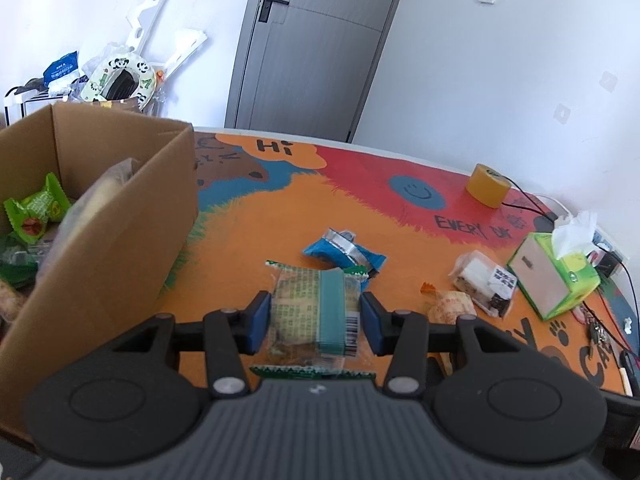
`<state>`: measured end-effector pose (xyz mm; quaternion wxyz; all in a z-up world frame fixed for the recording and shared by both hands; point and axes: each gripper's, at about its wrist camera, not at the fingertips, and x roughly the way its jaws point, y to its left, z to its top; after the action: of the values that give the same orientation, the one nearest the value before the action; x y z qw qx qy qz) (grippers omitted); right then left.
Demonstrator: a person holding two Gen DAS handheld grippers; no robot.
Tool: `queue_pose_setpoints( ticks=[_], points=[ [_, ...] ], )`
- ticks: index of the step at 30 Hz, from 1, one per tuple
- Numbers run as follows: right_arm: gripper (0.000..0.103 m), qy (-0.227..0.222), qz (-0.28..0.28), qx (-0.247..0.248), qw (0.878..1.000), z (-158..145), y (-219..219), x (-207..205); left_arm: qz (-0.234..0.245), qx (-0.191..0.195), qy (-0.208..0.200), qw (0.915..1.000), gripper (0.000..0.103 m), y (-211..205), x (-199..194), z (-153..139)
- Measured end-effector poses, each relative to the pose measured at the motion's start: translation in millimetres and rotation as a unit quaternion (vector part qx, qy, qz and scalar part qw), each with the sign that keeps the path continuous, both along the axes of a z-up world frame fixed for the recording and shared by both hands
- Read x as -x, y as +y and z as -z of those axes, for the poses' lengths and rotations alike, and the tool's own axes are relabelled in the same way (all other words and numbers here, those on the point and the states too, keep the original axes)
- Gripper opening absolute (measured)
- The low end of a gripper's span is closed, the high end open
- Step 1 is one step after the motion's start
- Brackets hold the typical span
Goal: Organize snacks
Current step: 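Carry both packets over the cardboard box and open both grippers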
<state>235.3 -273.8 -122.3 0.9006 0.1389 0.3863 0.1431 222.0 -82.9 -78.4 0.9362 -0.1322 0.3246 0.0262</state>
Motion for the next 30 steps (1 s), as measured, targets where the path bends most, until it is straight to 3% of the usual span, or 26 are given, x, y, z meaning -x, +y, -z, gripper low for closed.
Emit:
queue_pose_setpoints(
  ticks=[20,30],
  points=[
    [0.034,-0.048,-0.016,-0.043,0.998,-46,12,31,-0.009,-0.006,-0.072,0.9974,0.047,21,47,-62],
    [0.034,-0.076,-0.044,-0.058,0.994,-67,44,40,-0.041,-0.02,-0.095,0.9944,0.047,64,70,-87]
  ],
)
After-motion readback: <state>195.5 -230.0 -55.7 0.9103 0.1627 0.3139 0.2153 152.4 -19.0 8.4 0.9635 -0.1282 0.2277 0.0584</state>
